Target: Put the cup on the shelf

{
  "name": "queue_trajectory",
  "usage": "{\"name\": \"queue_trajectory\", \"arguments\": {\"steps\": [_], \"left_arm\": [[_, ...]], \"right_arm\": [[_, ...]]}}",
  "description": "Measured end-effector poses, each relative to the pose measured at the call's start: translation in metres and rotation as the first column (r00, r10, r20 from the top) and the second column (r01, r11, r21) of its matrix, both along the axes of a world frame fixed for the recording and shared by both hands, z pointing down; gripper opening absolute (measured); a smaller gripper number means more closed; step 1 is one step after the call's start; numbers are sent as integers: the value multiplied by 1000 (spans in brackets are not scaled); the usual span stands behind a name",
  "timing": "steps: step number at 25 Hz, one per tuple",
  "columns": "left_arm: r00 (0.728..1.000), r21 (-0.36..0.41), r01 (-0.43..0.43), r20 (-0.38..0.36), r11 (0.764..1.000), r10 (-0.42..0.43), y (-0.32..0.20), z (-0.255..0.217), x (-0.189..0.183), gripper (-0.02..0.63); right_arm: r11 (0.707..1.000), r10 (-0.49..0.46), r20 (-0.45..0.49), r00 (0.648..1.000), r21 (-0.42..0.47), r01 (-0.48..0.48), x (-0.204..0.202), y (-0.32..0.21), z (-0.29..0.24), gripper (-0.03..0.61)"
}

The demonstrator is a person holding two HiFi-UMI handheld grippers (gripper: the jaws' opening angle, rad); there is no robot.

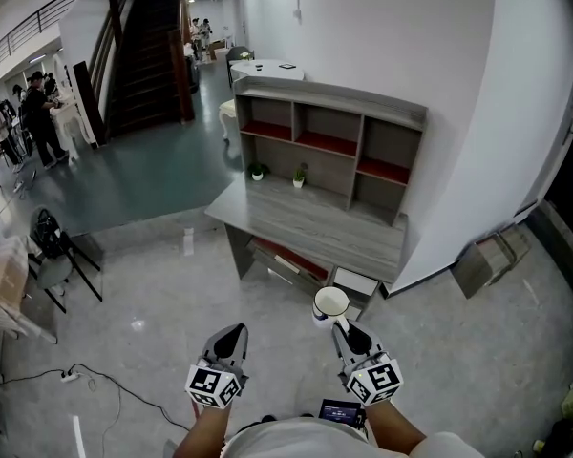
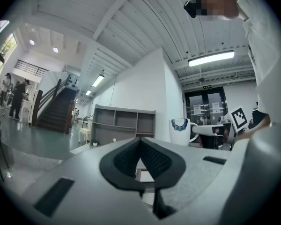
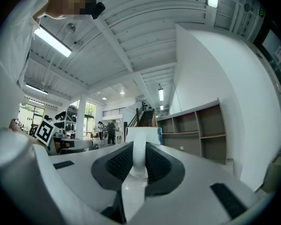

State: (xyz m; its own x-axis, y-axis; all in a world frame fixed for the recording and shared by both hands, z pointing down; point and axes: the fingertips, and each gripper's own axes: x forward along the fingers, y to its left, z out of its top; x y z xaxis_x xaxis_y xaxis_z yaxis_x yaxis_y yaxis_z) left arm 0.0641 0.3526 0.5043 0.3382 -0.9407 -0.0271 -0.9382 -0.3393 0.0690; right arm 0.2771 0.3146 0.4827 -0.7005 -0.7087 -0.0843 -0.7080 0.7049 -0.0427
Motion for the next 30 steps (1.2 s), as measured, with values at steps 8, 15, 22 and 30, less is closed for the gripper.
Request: {"name": "queue_trajectory", "arguments": {"steps": [8, 15, 22, 30], "left_arm": [[1000, 0, 3, 8, 1000, -3, -3, 4, 20, 8], [1000, -15, 17, 5, 1000, -17, 6, 12, 30, 9], [999, -24, 36, 8, 999, -36, 6, 17, 34, 8], [999, -11, 34, -4, 999, -34, -17, 18, 35, 8]], "right_arm": [[1000, -11, 12, 1000, -23, 11, 20, -7, 8, 78], [999, -21, 7, 1000, -29, 22, 31, -7, 14, 78], [999, -32, 23, 999, -29, 33, 37, -10, 16, 78], [999, -13, 33, 999, -39, 14, 43, -32, 21, 78]]}}
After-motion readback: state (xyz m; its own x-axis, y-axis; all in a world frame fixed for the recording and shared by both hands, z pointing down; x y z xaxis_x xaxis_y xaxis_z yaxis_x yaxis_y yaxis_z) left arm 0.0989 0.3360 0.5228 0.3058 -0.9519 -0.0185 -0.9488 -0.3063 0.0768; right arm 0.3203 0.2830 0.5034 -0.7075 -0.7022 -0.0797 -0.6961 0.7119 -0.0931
